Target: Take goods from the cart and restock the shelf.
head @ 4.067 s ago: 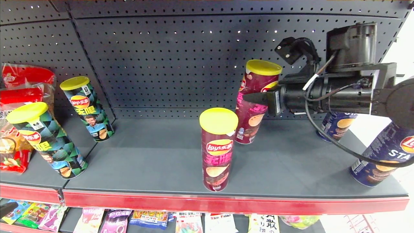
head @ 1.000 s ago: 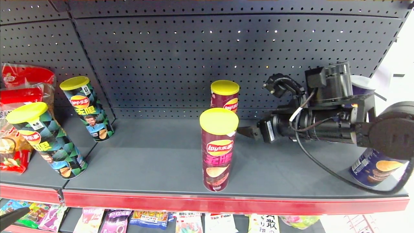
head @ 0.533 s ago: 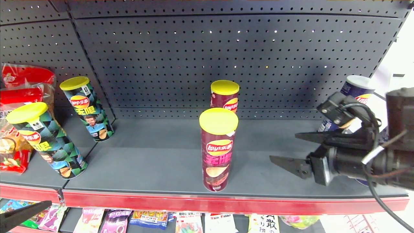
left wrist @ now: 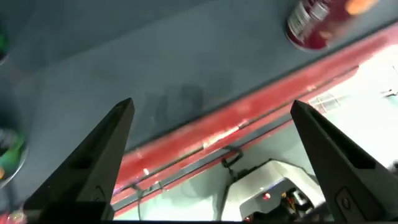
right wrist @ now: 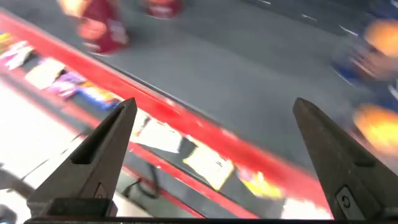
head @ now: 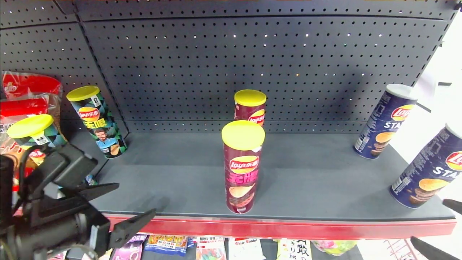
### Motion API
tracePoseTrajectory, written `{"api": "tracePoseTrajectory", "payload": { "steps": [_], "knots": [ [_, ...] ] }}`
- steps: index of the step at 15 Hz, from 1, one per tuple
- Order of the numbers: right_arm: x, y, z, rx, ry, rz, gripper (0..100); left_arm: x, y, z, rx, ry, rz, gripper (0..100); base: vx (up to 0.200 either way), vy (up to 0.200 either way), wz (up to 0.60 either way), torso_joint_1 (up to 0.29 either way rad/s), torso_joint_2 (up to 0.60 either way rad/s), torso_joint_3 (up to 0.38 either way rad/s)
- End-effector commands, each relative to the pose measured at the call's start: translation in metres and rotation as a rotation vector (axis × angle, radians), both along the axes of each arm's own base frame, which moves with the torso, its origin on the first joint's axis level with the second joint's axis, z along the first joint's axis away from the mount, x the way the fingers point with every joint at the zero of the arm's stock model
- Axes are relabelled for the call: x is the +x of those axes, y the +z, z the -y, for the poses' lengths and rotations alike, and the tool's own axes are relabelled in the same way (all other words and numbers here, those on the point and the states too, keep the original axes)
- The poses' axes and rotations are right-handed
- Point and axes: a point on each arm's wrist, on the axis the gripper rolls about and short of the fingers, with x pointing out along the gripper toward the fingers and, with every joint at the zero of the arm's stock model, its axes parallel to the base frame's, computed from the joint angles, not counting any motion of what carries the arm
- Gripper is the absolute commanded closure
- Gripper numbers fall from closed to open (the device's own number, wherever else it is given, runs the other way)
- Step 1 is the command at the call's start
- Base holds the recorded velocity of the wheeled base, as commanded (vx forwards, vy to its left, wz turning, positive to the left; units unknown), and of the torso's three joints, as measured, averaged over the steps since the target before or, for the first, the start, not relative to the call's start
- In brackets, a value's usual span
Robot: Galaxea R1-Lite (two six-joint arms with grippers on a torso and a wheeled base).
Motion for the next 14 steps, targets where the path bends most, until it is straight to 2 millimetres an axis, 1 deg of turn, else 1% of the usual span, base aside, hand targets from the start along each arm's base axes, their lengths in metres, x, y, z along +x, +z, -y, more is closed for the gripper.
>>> {"api": "tracePoseTrajectory", "payload": {
  "steps": [1, 3, 4, 6, 11, 13, 14],
  "knots": [
    [-0.039, -0.024, 0.022, 0.073, -0.182, 0.056, 0, 0.043, -0.025, 0.027, 0.052, -0.009, -0.118, 0, 0.000, 0.000, 0.00, 0.000, 0.00, 0.000],
    [-0.053, -0.034, 0.027, 0.085, -0.220, 0.048, 0, 0.060, -0.028, 0.043, 0.048, -0.023, -0.151, 0, 0.000, 0.000, 0.00, 0.000, 0.00, 0.000],
    [-0.060, -0.042, 0.029, 0.085, -0.222, 0.047, 0, 0.071, -0.031, 0.054, 0.040, -0.025, -0.172, 0, 0.000, 0.000, 0.00, 0.000, 0.00, 0.000],
    [-0.068, -0.050, 0.032, 0.086, -0.226, 0.051, 0, 0.085, -0.036, 0.069, 0.045, -0.040, -0.185, 0, 0.000, 0.000, 0.00, 0.000, 0.00, 0.000],
    [-0.078, -0.060, 0.034, 0.088, -0.243, 0.058, 0, 0.098, -0.050, 0.099, 0.073, -0.099, -0.215, 0, 0.000, 0.000, 0.00, 0.000, 0.00, 0.000],
    [-0.078, -0.059, 0.034, 0.090, -0.243, 0.060, 0, 0.105, -0.053, 0.103, 0.076, -0.100, -0.217, 0, 0.000, 0.000, 0.00, 0.000, 0.00, 0.000],
    [-0.078, -0.059, 0.034, 0.090, -0.243, 0.060, 0, 0.105, -0.053, 0.103, 0.076, -0.100, -0.217, 0, 0.000, 0.000, 0.00, 0.000, 0.00, 0.000]
  ]
}}
